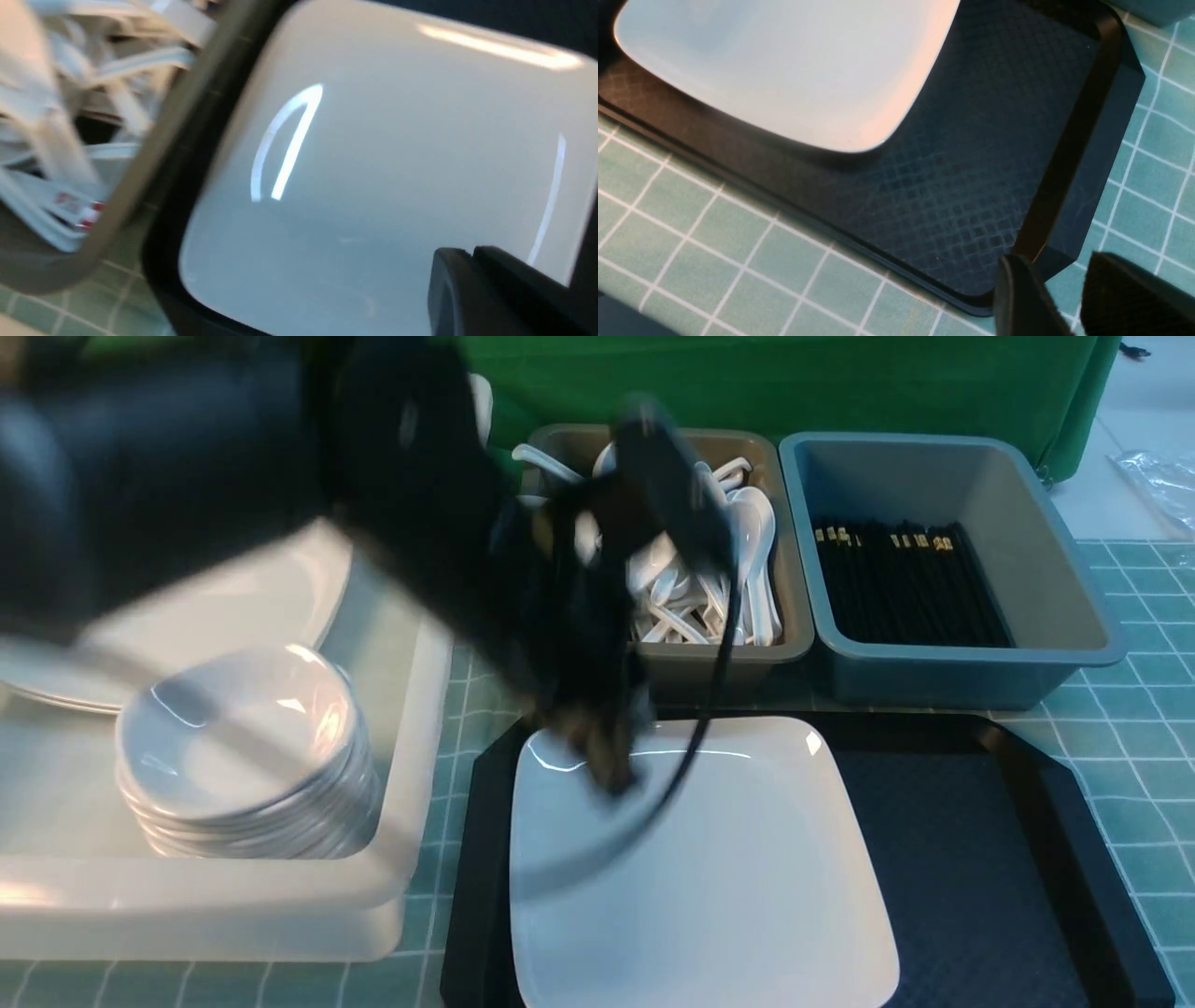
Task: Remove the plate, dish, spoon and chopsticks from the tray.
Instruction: Use the left arm to grab a plate from the dinner plate
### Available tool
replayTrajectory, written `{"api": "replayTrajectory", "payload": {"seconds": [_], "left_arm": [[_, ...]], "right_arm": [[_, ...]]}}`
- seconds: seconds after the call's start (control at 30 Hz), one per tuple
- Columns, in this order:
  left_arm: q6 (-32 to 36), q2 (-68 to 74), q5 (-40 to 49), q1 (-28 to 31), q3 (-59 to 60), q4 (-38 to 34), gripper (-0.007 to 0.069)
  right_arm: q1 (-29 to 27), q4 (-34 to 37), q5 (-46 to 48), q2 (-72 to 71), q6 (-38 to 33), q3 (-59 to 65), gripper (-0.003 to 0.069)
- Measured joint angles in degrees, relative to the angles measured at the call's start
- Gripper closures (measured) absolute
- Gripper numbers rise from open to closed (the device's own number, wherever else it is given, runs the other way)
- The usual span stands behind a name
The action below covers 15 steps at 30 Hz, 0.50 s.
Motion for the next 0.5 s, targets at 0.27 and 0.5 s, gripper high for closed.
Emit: {"api": "replayTrajectory", "payload": {"seconds": [0.27, 0.5], "left_arm": [[19.8, -7.6, -10.7, -2.9, 23.6, -2.5, 0.0358], [28.8, -6.4, -24.2, -2.9, 31.7, -2.4, 0.007]], "right_arm": [[0.0, 0.0, -2.5, 0.0, 0.0, 0.0, 0.0421], [0.0, 0.0, -4.4, 0.0, 1.7, 0.0, 0.0421]]}}
